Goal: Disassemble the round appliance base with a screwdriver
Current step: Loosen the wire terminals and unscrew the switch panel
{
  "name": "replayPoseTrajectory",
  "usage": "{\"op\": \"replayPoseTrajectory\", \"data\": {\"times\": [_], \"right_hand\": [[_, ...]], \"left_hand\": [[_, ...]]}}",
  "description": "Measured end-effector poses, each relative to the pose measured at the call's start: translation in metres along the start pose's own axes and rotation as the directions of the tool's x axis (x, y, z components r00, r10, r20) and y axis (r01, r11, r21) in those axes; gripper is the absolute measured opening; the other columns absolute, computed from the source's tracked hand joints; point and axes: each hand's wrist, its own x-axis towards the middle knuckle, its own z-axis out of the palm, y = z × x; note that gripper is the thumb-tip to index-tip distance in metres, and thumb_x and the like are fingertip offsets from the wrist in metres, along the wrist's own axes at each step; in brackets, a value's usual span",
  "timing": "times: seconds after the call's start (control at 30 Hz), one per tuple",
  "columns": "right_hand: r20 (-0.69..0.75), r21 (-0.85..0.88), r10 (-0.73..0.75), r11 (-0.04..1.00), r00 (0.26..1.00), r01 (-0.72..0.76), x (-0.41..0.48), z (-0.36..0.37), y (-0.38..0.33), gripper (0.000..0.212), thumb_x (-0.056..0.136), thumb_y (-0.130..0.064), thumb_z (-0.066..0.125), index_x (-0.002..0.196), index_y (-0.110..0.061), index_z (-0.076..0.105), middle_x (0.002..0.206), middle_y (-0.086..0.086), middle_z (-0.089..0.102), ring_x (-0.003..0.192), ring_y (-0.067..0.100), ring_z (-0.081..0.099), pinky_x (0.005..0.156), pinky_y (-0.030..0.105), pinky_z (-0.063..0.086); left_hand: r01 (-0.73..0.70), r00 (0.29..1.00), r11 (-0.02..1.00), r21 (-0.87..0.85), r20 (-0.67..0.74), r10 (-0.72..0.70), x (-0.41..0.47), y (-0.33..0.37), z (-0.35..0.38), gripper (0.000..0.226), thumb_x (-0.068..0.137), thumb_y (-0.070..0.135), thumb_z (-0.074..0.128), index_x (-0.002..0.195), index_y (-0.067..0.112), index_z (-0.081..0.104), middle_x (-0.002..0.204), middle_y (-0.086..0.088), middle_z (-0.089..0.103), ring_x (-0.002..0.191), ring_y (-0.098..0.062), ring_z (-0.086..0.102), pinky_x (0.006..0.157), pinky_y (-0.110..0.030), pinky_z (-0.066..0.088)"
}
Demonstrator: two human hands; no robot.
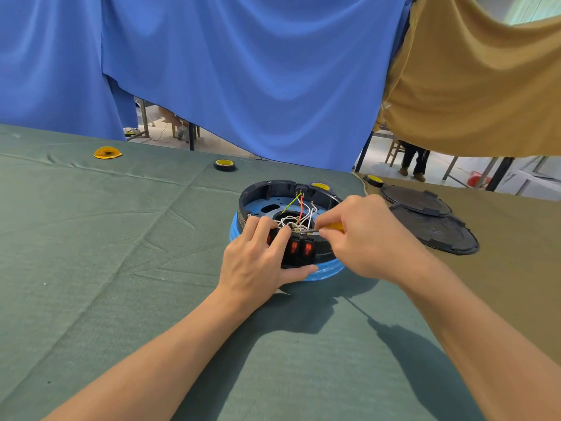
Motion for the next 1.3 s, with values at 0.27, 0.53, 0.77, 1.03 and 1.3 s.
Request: {"op": "replayPoseTrajectory", "data": {"times": [0.27,0.53,0.77,1.03,1.3], "right_hand": [[-0.048,-0.11,-0.047,0.993,0.998,0.042,-0.008,0.023,-0.02,0.014,0.086,-0.012,0.051,0.076,-0.017,0.043,0.071,0.003,0.037,0.07,0.021,0.036,0.051,0.026,0.022],[-0.085,-0.004,0.013,1.0,0.996,-0.014,-0.009,0.017,-0.001,0.022,0.09,-0.015,0.05,0.073,-0.012,0.065,0.062,0.005,0.053,0.062,0.023,0.048,0.055,0.033,0.037],[-0.076,0.033,0.031,0.999,0.997,-0.028,-0.005,0.018,0.006,0.022,0.089,-0.015,0.051,0.074,-0.011,0.067,0.062,0.008,0.057,0.063,0.023,0.05,0.057,0.035,0.044],[-0.127,0.054,0.036,0.998,0.991,-0.029,-0.007,0.023,0.01,0.023,0.091,-0.017,0.051,0.078,-0.013,0.07,0.064,0.004,0.058,0.067,0.02,0.05,0.063,0.032,0.041],[-0.249,0.24,0.151,0.967,0.957,-0.09,-0.007,0.024,0.026,0.017,0.09,-0.017,0.058,0.091,-0.018,0.075,0.082,-0.007,0.07,0.076,0.012,0.055,0.072,0.022,0.04]], "left_hand": [[-0.002,1.0,1.0,-0.03,0.011,0.002,0.004,0.002,-0.003,0.063,0.087,0.066,0.041,0.084,0.011,0.069,0.084,-0.006,0.06,0.076,-0.024,0.056,0.044,-0.03,0.04],[0.004,1.0,0.999,-0.032,0.002,-0.004,0.001,0.001,0.0,0.067,0.082,0.075,0.048,0.082,0.011,0.067,0.083,-0.006,0.059,0.075,-0.024,0.054,0.05,-0.033,0.047],[0.012,1.0,1.0,-0.025,0.009,-0.012,0.002,0.002,-0.001,0.066,0.078,0.076,0.054,0.083,0.012,0.067,0.084,-0.004,0.059,0.077,-0.023,0.054,0.051,-0.031,0.046],[0.013,0.999,0.999,-0.031,0.041,-0.012,0.004,0.002,-0.005,0.068,0.08,0.077,0.049,0.086,0.012,0.068,0.086,-0.003,0.06,0.079,-0.021,0.055,0.05,-0.03,0.046],[-0.02,0.999,0.999,-0.046,0.041,0.022,0.001,-0.005,-0.005,0.069,0.079,0.078,0.051,0.092,0.014,0.071,0.088,-0.003,0.06,0.08,-0.02,0.054,0.06,-0.026,0.044]]}}
